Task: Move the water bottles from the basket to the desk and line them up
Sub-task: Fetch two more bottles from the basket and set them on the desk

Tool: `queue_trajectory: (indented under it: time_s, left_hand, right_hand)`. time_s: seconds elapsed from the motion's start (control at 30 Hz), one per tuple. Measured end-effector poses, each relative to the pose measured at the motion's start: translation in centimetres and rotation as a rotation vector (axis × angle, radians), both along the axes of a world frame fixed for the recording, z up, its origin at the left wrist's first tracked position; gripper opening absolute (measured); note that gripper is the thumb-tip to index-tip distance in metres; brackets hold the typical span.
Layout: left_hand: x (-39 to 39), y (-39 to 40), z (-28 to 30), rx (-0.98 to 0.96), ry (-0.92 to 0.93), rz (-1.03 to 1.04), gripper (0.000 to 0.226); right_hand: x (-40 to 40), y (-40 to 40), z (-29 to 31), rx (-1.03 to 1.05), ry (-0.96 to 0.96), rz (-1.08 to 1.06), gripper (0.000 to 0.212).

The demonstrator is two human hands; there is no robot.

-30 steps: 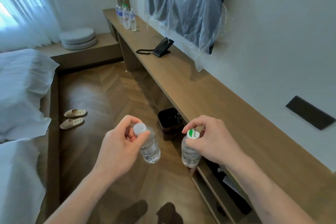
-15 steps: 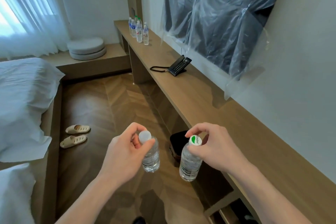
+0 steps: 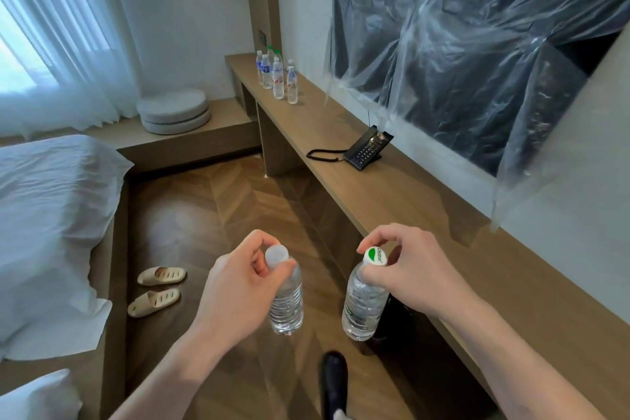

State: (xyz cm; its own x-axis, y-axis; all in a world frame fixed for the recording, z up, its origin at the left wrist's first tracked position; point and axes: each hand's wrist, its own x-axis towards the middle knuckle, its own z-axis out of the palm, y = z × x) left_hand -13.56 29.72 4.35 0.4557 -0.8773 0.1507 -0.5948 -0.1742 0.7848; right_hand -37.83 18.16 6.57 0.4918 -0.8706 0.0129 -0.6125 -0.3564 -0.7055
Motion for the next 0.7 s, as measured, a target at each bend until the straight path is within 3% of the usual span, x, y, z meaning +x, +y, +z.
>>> queue_trajectory:
  time_s: [0.17, 0.47, 0.7]
  left_hand:
    - [4.5, -5.2, -1.0, 0.057, 0.051, 0.001, 0.019]
    - [13.0, -19.0, -0.7, 0.106, -0.021, 0.069, 0.019]
    - [20.1, -28.4, 1.6, 0.036, 0.007, 0.101, 0.017]
  right_hand:
    - [4.8, -5.8, -1.0, 0.032, -0.027, 0.017, 0.021]
    - [13.8, -20.3, -1.5, 0.054, -0.012, 0.075, 0.021]
    - [20.3, -31.4, -0.1, 0.008, -0.001, 0.108, 0.02]
